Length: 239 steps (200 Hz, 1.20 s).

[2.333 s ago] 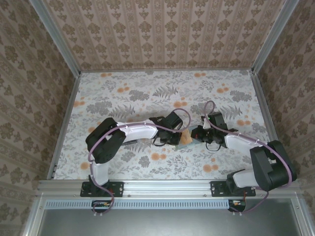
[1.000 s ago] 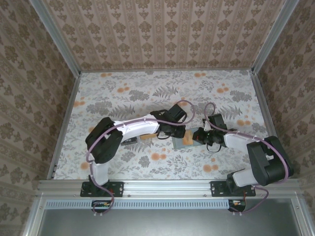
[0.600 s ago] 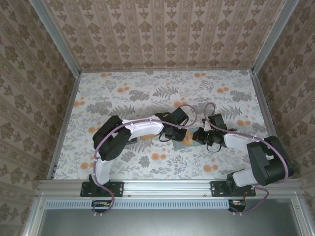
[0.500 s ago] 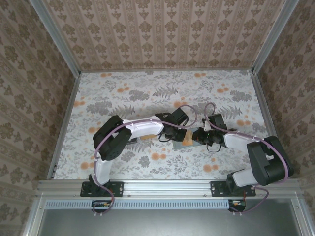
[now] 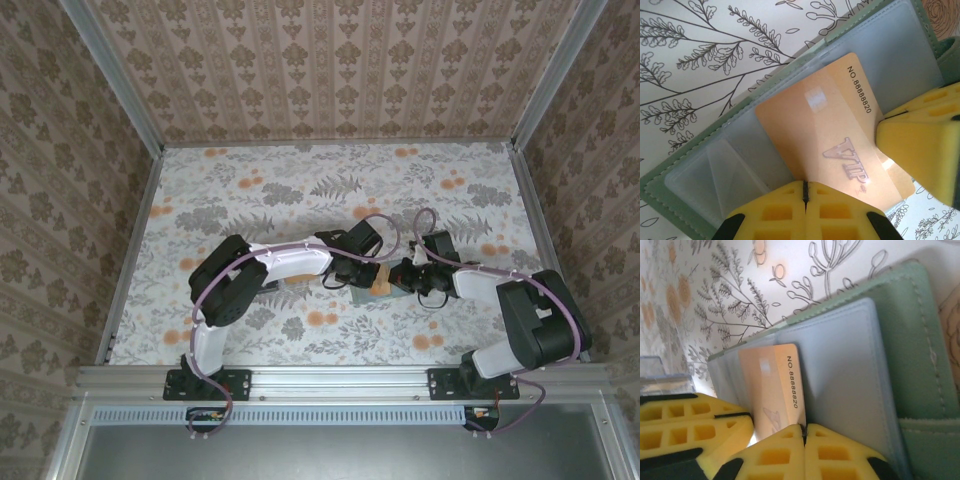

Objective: Take the credit cards out of the card holder

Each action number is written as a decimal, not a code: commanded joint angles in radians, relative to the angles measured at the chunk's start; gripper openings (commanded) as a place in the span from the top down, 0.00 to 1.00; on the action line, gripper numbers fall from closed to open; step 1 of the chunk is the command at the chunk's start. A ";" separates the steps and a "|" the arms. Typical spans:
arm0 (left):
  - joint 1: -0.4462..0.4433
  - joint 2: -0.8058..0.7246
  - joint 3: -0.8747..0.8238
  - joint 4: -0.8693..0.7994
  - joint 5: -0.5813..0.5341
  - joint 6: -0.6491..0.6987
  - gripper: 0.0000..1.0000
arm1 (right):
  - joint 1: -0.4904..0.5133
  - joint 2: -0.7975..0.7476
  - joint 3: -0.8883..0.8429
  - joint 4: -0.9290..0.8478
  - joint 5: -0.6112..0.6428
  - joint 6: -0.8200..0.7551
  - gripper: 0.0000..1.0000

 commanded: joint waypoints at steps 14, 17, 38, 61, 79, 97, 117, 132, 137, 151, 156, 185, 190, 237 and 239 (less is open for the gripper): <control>-0.009 0.019 -0.040 -0.038 0.003 0.000 0.98 | -0.010 -0.040 -0.010 -0.061 0.079 -0.003 1.00; -0.010 0.019 -0.040 -0.037 0.003 0.000 0.98 | -0.013 -0.049 -0.012 -0.065 0.087 -0.004 1.00; -0.008 0.012 -0.043 -0.040 0.001 0.002 0.98 | -0.043 -0.124 -0.031 -0.108 0.130 0.002 1.00; -0.006 0.009 -0.047 -0.039 -0.002 0.004 0.98 | -0.080 -0.203 -0.056 -0.139 0.145 0.003 1.00; -0.005 0.004 -0.047 -0.040 -0.002 0.004 0.98 | -0.094 -0.253 -0.070 -0.144 0.123 -0.001 1.00; -0.005 -0.002 -0.043 -0.041 0.000 0.006 0.98 | -0.095 -0.295 -0.068 -0.167 0.110 -0.004 1.00; -0.005 -0.018 -0.035 -0.045 -0.001 0.008 0.98 | -0.098 -0.364 -0.069 -0.211 0.132 -0.004 1.00; -0.006 -0.036 -0.027 -0.050 0.001 0.009 0.97 | -0.100 -0.422 -0.069 -0.242 0.142 -0.007 1.00; -0.006 -0.043 -0.024 -0.052 0.001 0.010 0.95 | -0.100 -0.443 -0.068 -0.252 0.144 -0.009 1.00; -0.009 -0.066 -0.013 -0.054 0.001 0.014 0.90 | -0.100 -0.491 -0.062 -0.285 0.145 -0.013 1.00; -0.009 -0.078 -0.009 -0.055 0.001 0.013 0.88 | -0.100 -0.506 -0.059 -0.295 0.142 -0.016 1.00; -0.010 -0.173 -0.011 -0.043 -0.025 0.004 0.63 | -0.097 -0.577 -0.038 -0.339 0.118 -0.031 1.00; -0.009 -0.194 -0.014 -0.044 -0.036 0.004 0.58 | -0.097 -0.584 -0.031 -0.346 0.115 -0.035 1.00; 0.006 -0.452 -0.118 -0.053 -0.197 -0.017 0.28 | -0.007 -0.592 0.063 -0.384 0.144 -0.091 1.00; 0.008 -0.466 -0.126 -0.053 -0.207 -0.018 0.27 | 0.001 -0.589 0.070 -0.384 0.149 -0.094 1.00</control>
